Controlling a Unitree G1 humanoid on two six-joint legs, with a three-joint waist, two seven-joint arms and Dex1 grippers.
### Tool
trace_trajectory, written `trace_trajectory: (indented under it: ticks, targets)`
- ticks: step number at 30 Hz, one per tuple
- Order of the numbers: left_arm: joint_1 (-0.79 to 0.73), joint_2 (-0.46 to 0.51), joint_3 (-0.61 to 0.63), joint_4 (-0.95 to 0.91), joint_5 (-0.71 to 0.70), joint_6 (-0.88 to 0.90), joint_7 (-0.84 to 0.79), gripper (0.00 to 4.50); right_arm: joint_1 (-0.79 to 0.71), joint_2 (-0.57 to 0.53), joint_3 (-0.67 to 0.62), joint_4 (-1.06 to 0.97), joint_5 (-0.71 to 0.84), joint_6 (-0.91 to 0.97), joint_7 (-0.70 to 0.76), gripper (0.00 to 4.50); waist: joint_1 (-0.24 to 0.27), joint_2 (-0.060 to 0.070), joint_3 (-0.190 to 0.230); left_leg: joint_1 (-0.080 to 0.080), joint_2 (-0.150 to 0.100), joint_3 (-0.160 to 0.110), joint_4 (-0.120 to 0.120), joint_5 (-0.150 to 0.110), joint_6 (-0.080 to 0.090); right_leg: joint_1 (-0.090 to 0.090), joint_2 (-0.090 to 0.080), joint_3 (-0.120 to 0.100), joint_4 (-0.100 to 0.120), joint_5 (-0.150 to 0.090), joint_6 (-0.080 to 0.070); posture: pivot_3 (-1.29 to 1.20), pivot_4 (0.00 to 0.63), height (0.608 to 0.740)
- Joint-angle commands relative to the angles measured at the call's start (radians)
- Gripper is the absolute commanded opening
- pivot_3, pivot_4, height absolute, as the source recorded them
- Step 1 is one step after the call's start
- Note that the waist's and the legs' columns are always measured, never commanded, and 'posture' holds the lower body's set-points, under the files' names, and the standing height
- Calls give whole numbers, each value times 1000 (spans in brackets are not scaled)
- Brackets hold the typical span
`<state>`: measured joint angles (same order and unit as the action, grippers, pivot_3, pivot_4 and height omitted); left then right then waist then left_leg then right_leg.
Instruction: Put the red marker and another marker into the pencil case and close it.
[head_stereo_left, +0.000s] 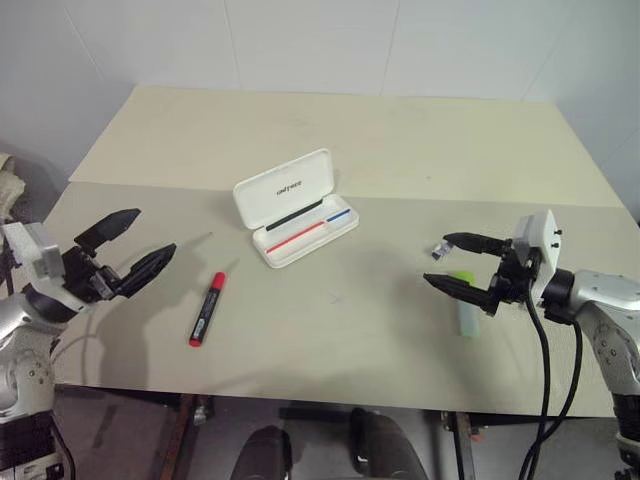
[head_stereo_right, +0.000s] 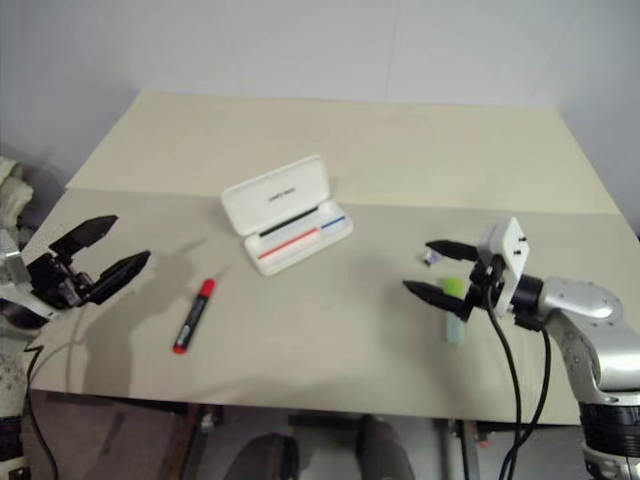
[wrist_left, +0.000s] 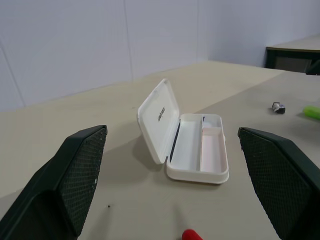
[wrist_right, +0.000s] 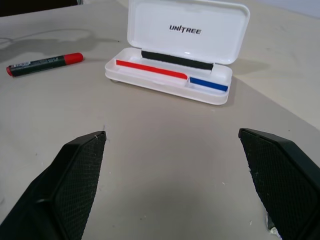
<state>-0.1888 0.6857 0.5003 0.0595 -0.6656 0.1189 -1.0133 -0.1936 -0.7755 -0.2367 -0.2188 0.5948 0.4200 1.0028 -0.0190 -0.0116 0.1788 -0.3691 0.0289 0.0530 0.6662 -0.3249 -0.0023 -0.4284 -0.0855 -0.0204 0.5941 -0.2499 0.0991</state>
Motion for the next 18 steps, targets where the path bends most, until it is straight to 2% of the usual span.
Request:
trace_trajectory:
  ticks: [1,8,13,18]
  targets:
    - [-56,21,-17,38,17,-34,-32,4471,31,11,-57,-52,23,-14,-25,4500,4,0,0,0,0,0,0,0,0,0,0,0,0,0,0,0,150,740]
    - [-143,-21,-110,49,27,-10,-32,4471,120,43,-91,-148,60,3,-77,4500,15,0,0,0,2,1,-1,0,-1,-1,3,2,0,0,0,0,150,740]
    - [-256,-51,-180,105,60,5,-3,4471,114,67,-55,-173,65,12,-106,4500,19,-1,0,1,1,1,2,0,-1,0,4,2,1,1,1,0,150,740]
    - [-255,-82,-255,63,100,52,41,4471,97,84,-25,-144,49,-3,-93,4500,17,-1,0,1,0,2,2,0,0,0,5,3,2,1,1,0,150,740]
